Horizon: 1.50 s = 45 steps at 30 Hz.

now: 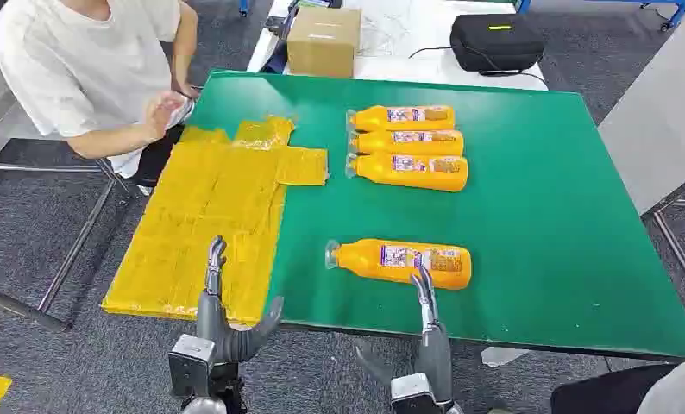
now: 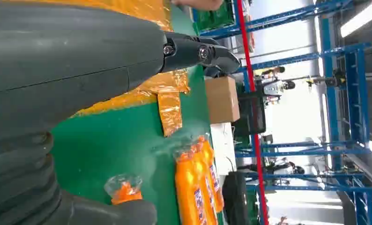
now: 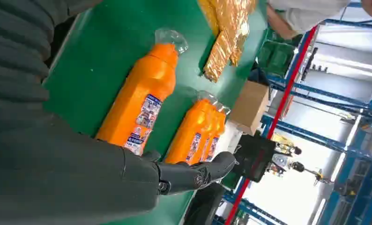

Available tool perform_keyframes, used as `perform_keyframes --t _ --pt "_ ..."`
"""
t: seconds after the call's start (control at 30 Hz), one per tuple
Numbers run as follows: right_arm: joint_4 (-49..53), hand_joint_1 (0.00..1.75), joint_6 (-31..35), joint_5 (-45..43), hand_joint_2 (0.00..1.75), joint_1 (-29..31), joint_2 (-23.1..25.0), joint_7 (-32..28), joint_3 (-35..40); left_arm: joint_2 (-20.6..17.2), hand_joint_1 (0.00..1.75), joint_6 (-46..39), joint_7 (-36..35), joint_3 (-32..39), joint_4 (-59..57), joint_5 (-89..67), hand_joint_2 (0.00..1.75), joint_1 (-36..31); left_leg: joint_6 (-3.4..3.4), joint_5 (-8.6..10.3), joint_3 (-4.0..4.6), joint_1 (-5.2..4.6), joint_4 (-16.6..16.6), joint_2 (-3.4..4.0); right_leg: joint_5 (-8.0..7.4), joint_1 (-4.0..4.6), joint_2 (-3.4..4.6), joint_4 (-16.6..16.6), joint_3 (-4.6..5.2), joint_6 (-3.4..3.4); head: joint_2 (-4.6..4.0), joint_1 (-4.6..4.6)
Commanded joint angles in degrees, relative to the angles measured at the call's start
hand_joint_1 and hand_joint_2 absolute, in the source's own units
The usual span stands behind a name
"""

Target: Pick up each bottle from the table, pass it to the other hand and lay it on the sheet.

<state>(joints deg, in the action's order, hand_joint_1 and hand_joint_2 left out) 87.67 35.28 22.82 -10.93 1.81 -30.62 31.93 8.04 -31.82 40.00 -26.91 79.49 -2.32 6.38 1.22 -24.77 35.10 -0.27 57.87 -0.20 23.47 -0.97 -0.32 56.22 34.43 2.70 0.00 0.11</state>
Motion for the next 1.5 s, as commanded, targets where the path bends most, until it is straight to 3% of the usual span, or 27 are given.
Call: perform_keyframes --t 0.03,0.13,0.2,0.63,0.7,0.87,1.13,1.37,1.5 --pt "-6.99 0.00 0.87 8.86 1.75 3.10 -7.02 8.15 4.16 -1.12 0.00 1.64 0.00 -4.33 -4.34 2.73 1.75 -2.60 -0.06 -0.06 -0.36 0.06 -0.13 0.01 0.03 0.07 0.02 -0.18 -0.39 -0.09 0.00 0.00" --pt "-9.12 0.00 -0.31 16.15 1.75 7.74 -9.50 11.28 -0.47 0.25 0.00 3.78 0.00 -5.92 -8.41 3.37 1.75 -5.86 -0.08 -0.11 -0.48 0.09 -0.10 -0.01 0.08 0.10 0.00 -0.19 -0.53 -0.13 0.00 -0.02" --pt "-9.65 0.00 -3.38 16.20 1.75 8.40 -8.51 9.24 -4.04 0.73 0.00 3.84 0.00 -5.71 -9.23 3.28 1.75 -6.53 -0.02 0.03 -0.24 -0.01 -0.10 -0.02 -0.04 0.00 0.00 -0.15 -0.27 -0.05 0.00 0.00" --pt "-8.85 0.00 -3.49 17.26 1.75 7.19 -7.58 8.99 -4.26 0.35 0.00 4.06 0.00 -5.56 -8.61 3.23 1.75 -6.02 0.00 -0.01 -0.25 0.00 -0.06 0.01 0.00 0.02 0.02 -0.09 -0.25 -0.03 0.00 -0.02" --pt "-9.46 0.00 -3.53 21.51 1.75 7.94 -8.32 11.58 -4.97 0.29 0.00 5.43 0.00 -5.79 -7.89 3.50 1.75 -6.04 -0.01 -0.04 -0.31 0.02 -0.06 0.02 0.02 0.04 0.03 -0.10 -0.32 -0.06 0.00 -0.02" --pt "-18.77 0.00 -10.26 27.40 1.75 18.22 -10.94 13.59 -11.99 0.66 0.00 9.66 -0.71 -6.46 -7.99 3.24 1.75 -7.01 0.01 -0.01 -0.21 0.00 0.00 0.18 -0.07 0.02 0.19 -0.08 -0.21 -0.05 0.00 -0.02" --pt "-37.24 0.00 -16.74 33.81 1.75 33.41 -10.34 16.81 -7.99 1.07 0.00 12.48 -0.31 -7.52 -8.94 2.84 1.75 -8.67 0.12 0.11 -0.33 -0.08 -0.06 0.31 -0.25 -0.07 0.32 -0.14 -0.29 0.06 0.00 -0.02" --pt "-49.05 0.00 -14.82 37.19 1.75 41.59 -6.85 19.80 -5.51 1.19 0.00 13.78 -0.11 -8.12 -10.10 2.82 1.75 -10.23 0.13 0.10 -0.31 -0.08 0.00 0.30 -0.23 -0.07 0.31 -0.05 -0.30 0.10 0.00 0.00" --pt "-51.28 0.00 -15.48 37.90 1.75 42.77 -6.25 21.26 -5.39 0.94 0.00 13.80 -0.15 -7.95 -9.69 2.66 1.75 -10.02 0.12 0.10 -0.33 -0.07 0.01 0.23 -0.20 -0.06 0.24 -0.05 -0.34 0.10 0.00 -0.02"
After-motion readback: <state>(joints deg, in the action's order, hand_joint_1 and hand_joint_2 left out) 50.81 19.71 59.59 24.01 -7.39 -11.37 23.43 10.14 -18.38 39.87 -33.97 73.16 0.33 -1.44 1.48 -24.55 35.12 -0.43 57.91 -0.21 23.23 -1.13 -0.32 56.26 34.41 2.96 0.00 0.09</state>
